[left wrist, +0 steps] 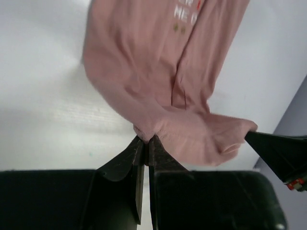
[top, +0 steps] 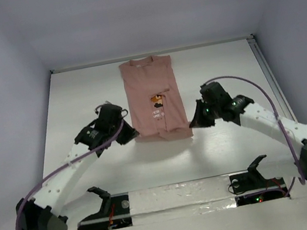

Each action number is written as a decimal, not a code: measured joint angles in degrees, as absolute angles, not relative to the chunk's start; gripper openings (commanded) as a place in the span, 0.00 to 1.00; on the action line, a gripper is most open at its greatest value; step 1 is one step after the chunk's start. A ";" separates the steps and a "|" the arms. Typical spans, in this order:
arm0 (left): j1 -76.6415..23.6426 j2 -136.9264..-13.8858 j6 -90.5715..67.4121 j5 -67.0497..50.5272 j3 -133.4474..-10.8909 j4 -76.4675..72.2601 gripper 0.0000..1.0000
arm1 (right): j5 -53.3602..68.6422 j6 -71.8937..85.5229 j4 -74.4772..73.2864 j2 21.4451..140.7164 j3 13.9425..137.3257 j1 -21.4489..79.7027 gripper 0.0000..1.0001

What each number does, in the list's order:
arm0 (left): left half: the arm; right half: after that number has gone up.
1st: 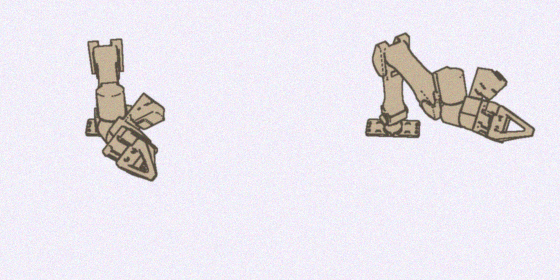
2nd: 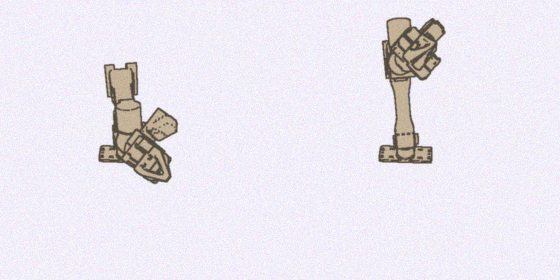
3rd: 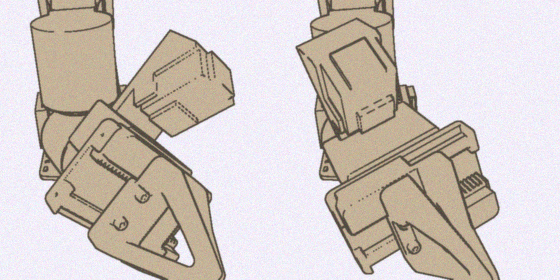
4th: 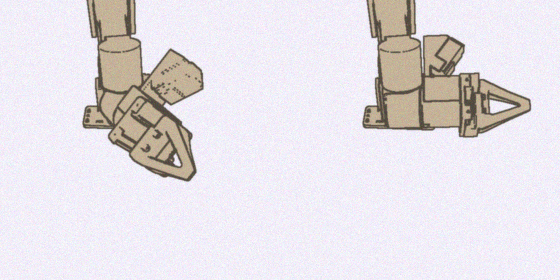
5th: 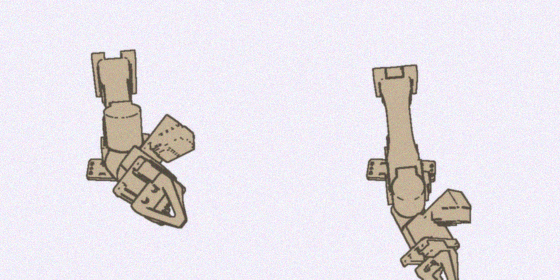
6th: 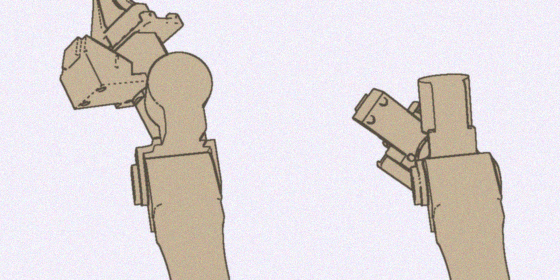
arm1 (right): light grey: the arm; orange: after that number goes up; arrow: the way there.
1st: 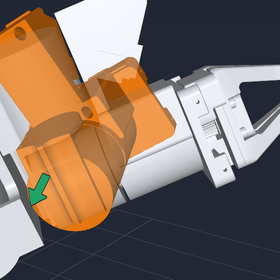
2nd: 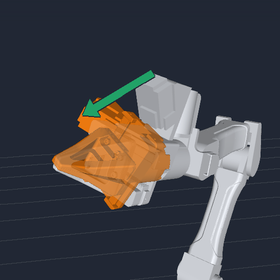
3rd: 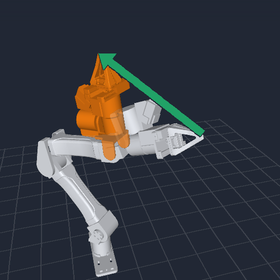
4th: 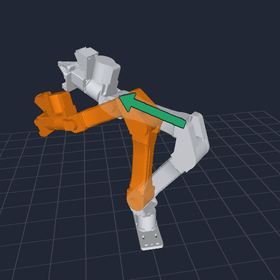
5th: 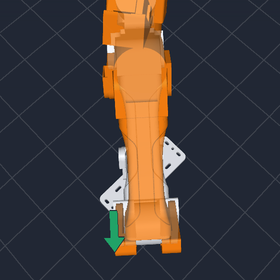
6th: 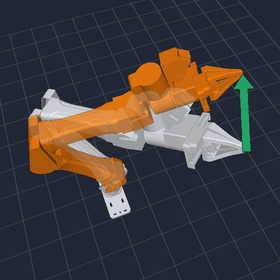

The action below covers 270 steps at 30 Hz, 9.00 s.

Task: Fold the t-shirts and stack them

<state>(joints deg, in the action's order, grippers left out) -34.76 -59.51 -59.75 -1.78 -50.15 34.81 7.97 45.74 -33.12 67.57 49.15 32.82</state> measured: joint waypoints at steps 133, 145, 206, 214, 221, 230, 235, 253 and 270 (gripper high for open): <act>-19.75 -86.70 -43.94 -3.31 -37.63 -5.06 0.00 | 31.07 43.33 8.08 103.55 46.92 16.95 0.11; -24.14 -82.81 -43.64 -2.94 -37.28 -0.93 0.00 | 30.28 43.09 7.18 97.10 40.58 16.97 0.00; -28.91 -100.71 -42.89 -0.32 -70.50 3.60 0.04 | 24.29 29.85 -19.70 110.74 79.90 14.76 0.00; -29.54 -97.51 -45.78 -2.35 -50.98 -1.54 0.00 | 25.52 33.01 -12.56 109.21 64.45 13.85 0.00; -29.19 -91.68 -42.70 0.47 -50.02 3.88 0.01 | 23.24 33.19 -15.75 100.86 58.59 13.93 0.00; -25.28 -102.10 -37.34 0.01 -76.09 6.28 0.01 | 25.04 32.77 -15.59 115.33 87.11 13.93 0.00; -20.38 -117.47 -35.66 -2.02 -89.19 4.62 0.01 | 27.33 33.19 -16.38 128.42 101.71 13.41 0.00; -12.43 -126.65 -33.34 -4.56 -93.95 5.93 0.01 | 32.34 36.29 -17.76 138.87 109.56 5.04 0.22; -17.52 -51.70 -31.64 -4.03 -72.58 4.54 0.99 | 19.77 32.95 -18.20 47.94 70.00 5.04 1.00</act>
<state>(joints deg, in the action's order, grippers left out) -17.52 -51.70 -31.64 -4.03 -72.58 4.54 19.77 32.95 -18.20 47.94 70.00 5.04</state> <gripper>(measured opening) 0.956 0.995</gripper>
